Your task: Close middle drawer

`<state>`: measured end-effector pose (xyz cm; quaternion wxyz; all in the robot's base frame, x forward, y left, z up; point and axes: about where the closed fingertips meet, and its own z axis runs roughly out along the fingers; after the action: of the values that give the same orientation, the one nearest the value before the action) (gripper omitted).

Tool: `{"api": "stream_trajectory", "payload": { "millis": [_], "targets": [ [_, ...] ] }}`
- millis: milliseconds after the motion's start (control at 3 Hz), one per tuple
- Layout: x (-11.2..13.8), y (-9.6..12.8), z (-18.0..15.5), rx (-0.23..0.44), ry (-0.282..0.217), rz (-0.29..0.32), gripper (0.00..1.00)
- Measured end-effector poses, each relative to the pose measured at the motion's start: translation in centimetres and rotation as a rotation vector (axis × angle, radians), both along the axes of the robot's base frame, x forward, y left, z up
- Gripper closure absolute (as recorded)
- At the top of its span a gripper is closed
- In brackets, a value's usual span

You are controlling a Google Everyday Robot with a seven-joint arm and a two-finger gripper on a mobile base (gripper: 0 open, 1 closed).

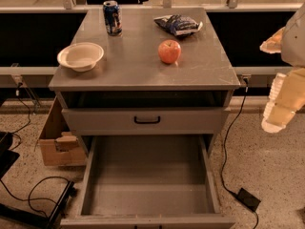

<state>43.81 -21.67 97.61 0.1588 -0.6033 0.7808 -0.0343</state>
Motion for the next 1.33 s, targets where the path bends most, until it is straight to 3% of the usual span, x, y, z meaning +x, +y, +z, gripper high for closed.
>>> {"api": "stream_trajectory", "payload": {
  "millis": [333,667,1333],
  "targets": [
    [0.0,0.0,0.0,0.0,0.0,0.0,0.0],
    [-0.7,0.9,-2.1,0.006,0.003,-0.007,0.0],
    [-4.5,6.6,-10.8,0.13,-0.028,-0.017,0.0]
  ]
}}
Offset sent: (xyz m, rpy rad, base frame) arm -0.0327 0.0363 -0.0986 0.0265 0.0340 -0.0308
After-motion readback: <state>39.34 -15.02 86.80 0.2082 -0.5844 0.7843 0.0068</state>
